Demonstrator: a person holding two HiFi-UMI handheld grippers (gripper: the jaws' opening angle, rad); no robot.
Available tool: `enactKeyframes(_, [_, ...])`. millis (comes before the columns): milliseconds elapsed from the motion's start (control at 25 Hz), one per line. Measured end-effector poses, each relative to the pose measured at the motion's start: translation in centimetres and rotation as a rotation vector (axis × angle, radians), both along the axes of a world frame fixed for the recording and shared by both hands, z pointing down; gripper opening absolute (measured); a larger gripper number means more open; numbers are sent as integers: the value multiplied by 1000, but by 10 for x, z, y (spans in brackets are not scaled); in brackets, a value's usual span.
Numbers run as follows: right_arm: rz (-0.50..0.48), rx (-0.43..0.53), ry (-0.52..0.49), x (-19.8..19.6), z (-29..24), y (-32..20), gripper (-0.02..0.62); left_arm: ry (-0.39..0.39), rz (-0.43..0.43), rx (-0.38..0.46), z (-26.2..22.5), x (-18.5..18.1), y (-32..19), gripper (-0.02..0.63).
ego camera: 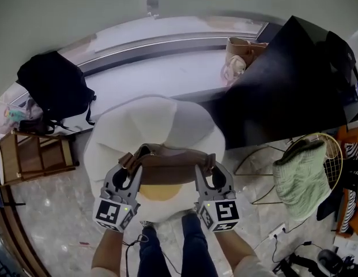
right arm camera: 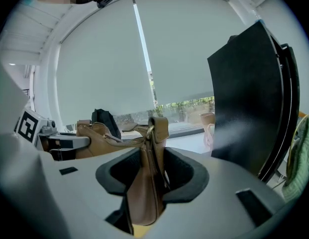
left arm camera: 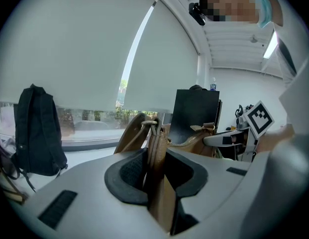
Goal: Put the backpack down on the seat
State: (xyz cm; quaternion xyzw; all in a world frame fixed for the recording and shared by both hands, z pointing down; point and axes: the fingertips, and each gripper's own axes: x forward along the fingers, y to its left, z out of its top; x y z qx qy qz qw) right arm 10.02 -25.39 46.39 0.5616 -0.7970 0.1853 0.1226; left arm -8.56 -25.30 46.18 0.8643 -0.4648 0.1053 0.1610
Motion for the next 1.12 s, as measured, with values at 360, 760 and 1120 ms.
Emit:
enactKeyframes(360, [5, -48, 17, 1, 71, -18, 170, 7, -19, -45, 72, 0, -15, 106])
enactKeyframes(760, [-29, -76, 35, -1, 127, -21, 170, 11, -42, -77, 129, 0, -14, 105])
enactKeyframes(1120, [-62, -92, 37, -4, 181, -24, 170, -16, -39, -97, 181, -3, -20, 106])
